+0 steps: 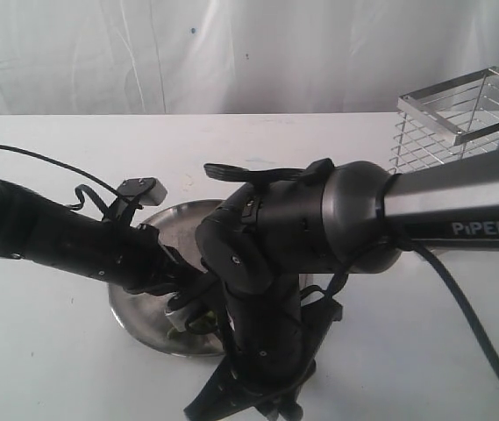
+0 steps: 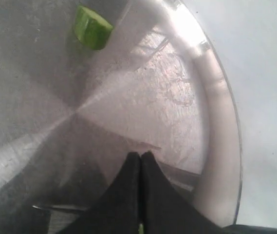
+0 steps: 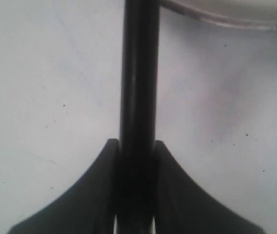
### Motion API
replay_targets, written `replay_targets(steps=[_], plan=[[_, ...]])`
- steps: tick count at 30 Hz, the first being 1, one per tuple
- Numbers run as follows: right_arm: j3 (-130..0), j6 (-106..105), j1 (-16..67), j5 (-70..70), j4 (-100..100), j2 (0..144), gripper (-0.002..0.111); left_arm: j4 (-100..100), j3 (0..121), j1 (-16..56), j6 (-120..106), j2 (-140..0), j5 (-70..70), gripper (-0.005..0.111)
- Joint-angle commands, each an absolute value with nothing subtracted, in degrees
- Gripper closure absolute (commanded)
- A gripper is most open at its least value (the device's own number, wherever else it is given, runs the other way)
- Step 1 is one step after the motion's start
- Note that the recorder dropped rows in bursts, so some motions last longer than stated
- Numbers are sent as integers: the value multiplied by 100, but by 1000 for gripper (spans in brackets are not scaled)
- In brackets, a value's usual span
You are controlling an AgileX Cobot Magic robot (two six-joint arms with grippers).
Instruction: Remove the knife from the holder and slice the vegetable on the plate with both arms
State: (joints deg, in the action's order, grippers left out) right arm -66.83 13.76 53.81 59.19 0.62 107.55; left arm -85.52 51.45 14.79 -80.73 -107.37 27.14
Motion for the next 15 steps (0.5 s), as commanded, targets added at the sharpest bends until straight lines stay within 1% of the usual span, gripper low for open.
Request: replay_targets(steps=[1, 5, 11, 15], plan=[[-6666, 1364, 5359, 5799, 61, 10704, 108, -8689, 5080, 1515, -8162, -10735, 2793, 107], [-6666, 1364, 5359, 5759, 61, 10704, 108, -8570, 4913, 1613, -8118, -10746, 2738, 107], [-6666, 1364, 5359, 5850, 61, 10704, 108, -8559, 4557, 2018, -8091, -10746, 2196, 107], [-6666, 1364, 5359, 6081, 61, 10704, 108, -8534, 4422, 2131, -7872, -10746, 1993, 107]])
